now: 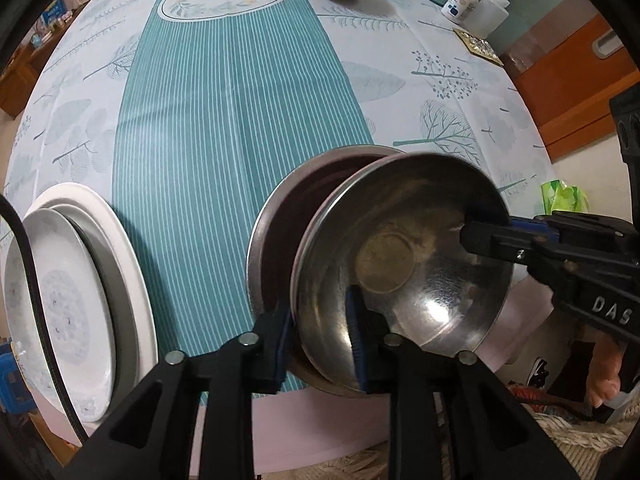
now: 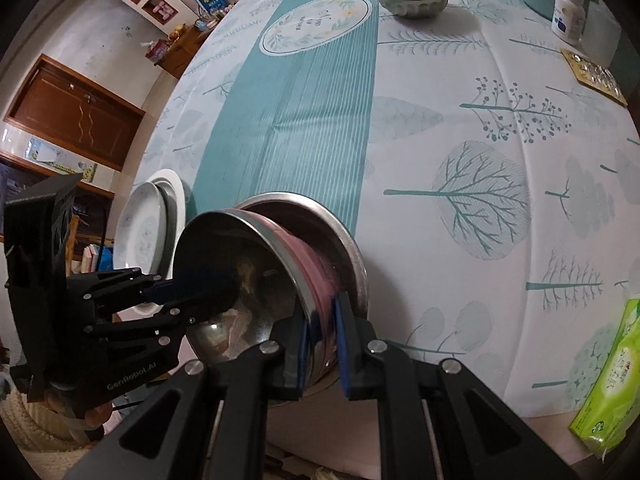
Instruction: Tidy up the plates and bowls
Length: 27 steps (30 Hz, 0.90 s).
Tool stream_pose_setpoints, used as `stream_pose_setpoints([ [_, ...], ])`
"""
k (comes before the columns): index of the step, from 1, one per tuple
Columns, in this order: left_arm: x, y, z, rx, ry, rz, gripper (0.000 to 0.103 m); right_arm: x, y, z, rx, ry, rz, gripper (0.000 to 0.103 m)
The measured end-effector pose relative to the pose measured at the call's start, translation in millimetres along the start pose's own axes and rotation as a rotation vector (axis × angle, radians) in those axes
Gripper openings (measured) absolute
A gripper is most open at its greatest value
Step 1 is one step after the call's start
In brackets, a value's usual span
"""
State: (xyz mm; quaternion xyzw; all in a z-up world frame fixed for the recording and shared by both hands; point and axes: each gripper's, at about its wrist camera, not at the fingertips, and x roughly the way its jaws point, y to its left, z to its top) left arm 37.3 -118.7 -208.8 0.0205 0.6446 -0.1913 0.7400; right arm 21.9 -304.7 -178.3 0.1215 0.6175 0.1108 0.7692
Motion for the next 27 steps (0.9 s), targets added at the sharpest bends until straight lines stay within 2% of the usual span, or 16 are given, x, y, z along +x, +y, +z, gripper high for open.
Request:
stream_pose_setpoints([
  [1, 0, 0, 0, 0.0, -0.007, 0.001, 0.031, 2, 1, 0, -0.007, 0.003, -0.012, 0.015],
  [3, -3, -2, 1, 0.009, -0.032, 0.014, 0.042, 4, 3, -1, -0.022, 0.002, -0.049, 0.016],
  [6, -11, -5, 2, 0.017, -0.063, 0.014, 0.052, 1, 6, 0, -0.046, -0.025, -0.094, 0.017],
  [12, -20, -2, 4, -0.007, -0.086, 0.015, 0.055, -5, 5, 0, -0.06, -0.054, -0.142, 0.017],
  [24, -42, 8, 3, -0.06, -0.153, 0.016, 0.073, -6, 10, -2, -0.066, -0.056, -0.127, 0.017],
  [27, -49, 7, 2, -0.069, -0.165, 0.008, 0.075, -7, 13, -3, -0.072, -0.062, -0.12, 0.017],
])
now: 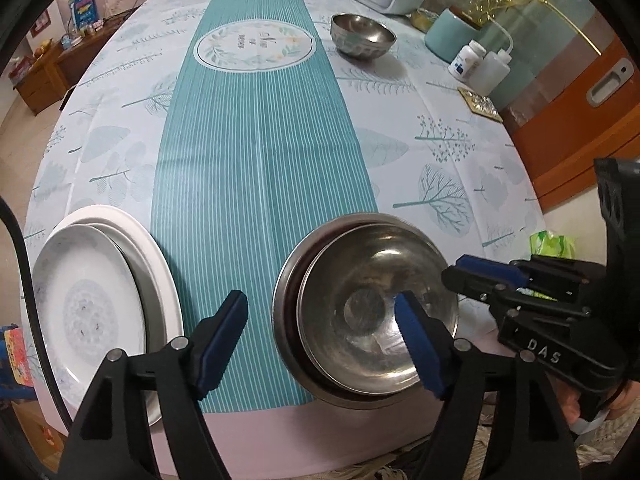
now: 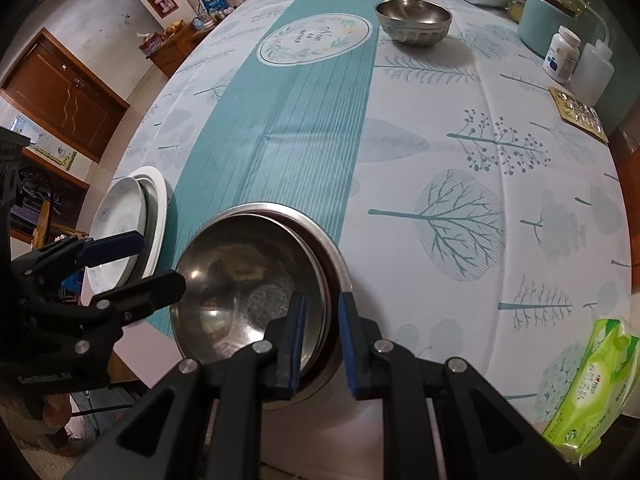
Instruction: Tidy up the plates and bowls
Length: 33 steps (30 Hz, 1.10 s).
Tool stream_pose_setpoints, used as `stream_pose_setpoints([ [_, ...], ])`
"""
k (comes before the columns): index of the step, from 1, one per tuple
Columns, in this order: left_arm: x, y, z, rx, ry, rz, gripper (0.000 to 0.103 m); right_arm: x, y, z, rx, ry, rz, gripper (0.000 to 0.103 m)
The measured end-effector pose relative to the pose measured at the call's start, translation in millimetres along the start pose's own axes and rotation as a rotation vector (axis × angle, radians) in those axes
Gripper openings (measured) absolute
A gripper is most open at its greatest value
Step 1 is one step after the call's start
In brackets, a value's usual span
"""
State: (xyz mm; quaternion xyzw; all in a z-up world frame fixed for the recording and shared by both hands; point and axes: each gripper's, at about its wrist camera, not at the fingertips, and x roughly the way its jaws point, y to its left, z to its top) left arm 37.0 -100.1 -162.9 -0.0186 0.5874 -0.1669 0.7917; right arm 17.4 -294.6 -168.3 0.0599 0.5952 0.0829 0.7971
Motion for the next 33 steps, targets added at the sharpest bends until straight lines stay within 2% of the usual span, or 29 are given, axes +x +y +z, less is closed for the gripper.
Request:
stream_pose_setpoints([
  [8, -21, -2, 2, 0.004, -0.046, 0.009, 0.075, -13, 6, 4, -0.015, -0.031, 0.032, 0.017],
  [18, -53, -1, 24, 0.018, -0.127, 0.022, 0.077, -48, 1, 25, -0.007, -0.129, 0.049, 0.017],
  [25, -83, -7, 66, 0.072, -0.202, 0.064, 0.078, -78, -9, 48, 0.004, -0.192, 0.035, 0.017],
  [28, -97, -9, 88, 0.091, -0.233, 0.072, 0.084, -93, -19, 64, 0.015, -0.221, 0.023, 0.017],
  [33, -106, -16, 129, 0.118, -0.246, 0.076, 0.085, -111, -35, 92, 0.04, -0.247, 0.011, 0.017],
])
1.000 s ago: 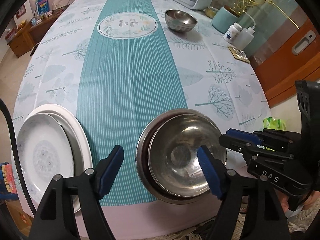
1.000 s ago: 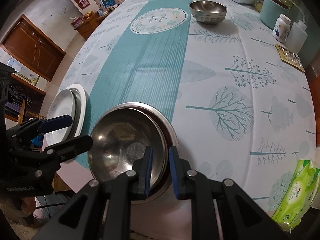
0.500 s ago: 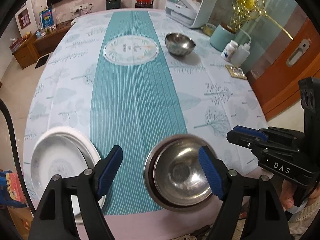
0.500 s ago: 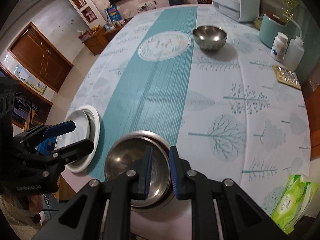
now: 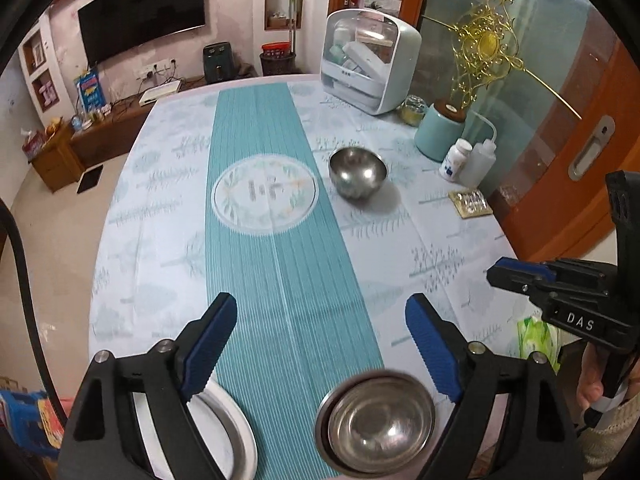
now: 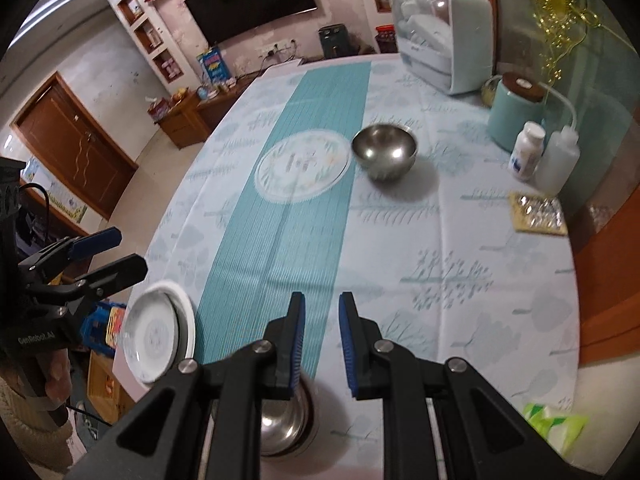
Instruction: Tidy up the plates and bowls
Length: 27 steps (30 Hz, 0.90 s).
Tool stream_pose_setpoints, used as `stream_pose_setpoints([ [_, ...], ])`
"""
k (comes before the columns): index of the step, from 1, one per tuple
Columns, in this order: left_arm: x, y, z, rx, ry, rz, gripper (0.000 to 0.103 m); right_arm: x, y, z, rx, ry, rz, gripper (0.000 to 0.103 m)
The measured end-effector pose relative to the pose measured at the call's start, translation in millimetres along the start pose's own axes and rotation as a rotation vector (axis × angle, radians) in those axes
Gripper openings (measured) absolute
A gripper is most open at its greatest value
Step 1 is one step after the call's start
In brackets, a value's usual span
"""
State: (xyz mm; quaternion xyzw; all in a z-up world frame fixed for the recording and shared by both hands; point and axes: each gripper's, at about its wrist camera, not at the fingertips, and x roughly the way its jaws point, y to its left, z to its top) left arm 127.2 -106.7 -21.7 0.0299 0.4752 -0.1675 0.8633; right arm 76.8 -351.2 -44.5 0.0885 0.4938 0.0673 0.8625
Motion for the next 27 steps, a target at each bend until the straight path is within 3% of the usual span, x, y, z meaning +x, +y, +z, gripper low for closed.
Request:
stream_pose_setpoints([
  [15, 53, -3, 126, 0.021, 0.075, -0.036, 0.085, -17, -42, 119, 0.062, -0.046, -0.079, 0.017],
  [21, 112, 4, 178, -0.047, 0.147, -0.069, 0.085, 7, -69, 164, 0.114, 0.015, -0.052, 0.017],
  [27, 181, 10, 200, -0.102, 0.224, -0.094, 0.085, 57, -99, 185, 0.19, 0.103, -0.025, 0.017],
])
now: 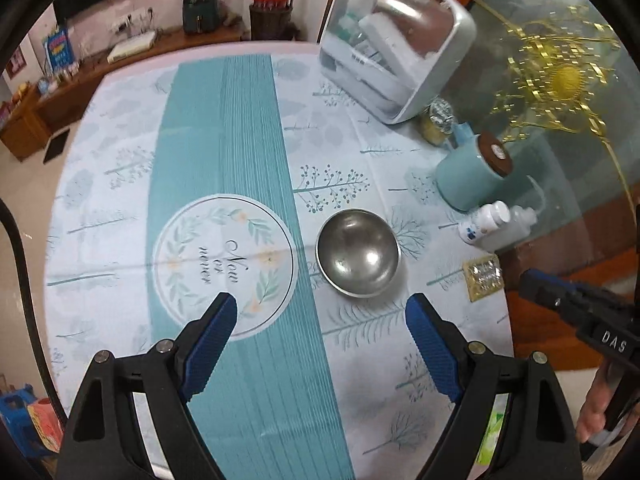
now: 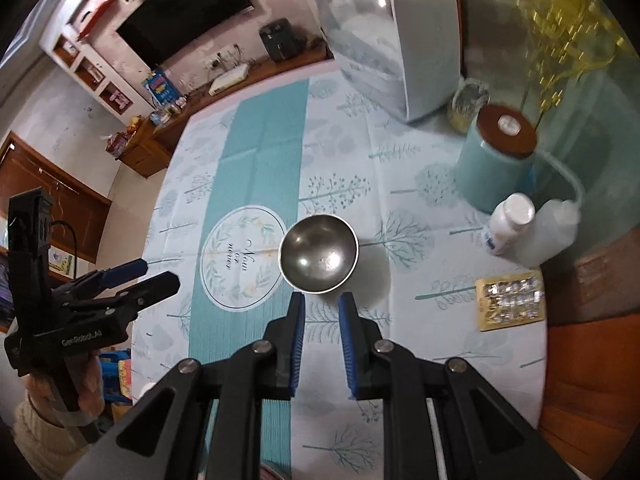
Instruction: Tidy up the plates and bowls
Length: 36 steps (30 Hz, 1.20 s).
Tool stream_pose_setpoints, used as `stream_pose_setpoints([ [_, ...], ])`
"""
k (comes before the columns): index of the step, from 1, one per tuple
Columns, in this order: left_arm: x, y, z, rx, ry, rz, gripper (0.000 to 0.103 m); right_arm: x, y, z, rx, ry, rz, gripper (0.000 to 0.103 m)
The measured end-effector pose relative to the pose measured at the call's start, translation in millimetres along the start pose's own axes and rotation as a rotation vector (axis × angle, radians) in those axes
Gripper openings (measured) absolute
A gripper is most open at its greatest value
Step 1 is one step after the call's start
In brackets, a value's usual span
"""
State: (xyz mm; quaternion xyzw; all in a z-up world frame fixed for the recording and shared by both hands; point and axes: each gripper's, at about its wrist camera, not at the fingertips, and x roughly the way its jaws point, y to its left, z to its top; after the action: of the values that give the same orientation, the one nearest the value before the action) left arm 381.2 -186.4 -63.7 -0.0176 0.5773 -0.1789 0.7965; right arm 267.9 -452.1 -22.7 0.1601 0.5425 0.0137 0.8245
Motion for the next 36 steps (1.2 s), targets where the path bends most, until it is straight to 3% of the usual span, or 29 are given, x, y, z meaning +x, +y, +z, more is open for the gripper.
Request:
stream_pose_setpoints([
  [9, 97, 6, 12, -0.013, 0.09, 0.028, 0.085, 88, -24, 21, 0.073, 0.116, 0.018, 0.017],
  [16, 135, 5, 17, -0.023, 0.105, 0.019, 0.084, 140, -32, 29, 0.103, 0.172, -0.008, 0.017],
  [25, 170, 9, 23, -0.046, 0.125, 0.014, 0.079, 175, -43, 35, 0.128, 0.193, -0.03, 0.017],
  [29, 188, 12, 23, -0.067, 0.164, -0.021, 0.06, 188, -47, 36, 0.14, 0.194, -0.03, 0.017],
  [33, 199, 12, 21, -0.074, 0.199, -0.055, 0.034, 198, -49, 33, 0.15, 0.208, -0.024, 0.017],
  [36, 201, 13, 19, -0.075, 0.204, -0.075, 0.02, 198, -48, 32, 0.146, 0.201, -0.009, 0.01],
])
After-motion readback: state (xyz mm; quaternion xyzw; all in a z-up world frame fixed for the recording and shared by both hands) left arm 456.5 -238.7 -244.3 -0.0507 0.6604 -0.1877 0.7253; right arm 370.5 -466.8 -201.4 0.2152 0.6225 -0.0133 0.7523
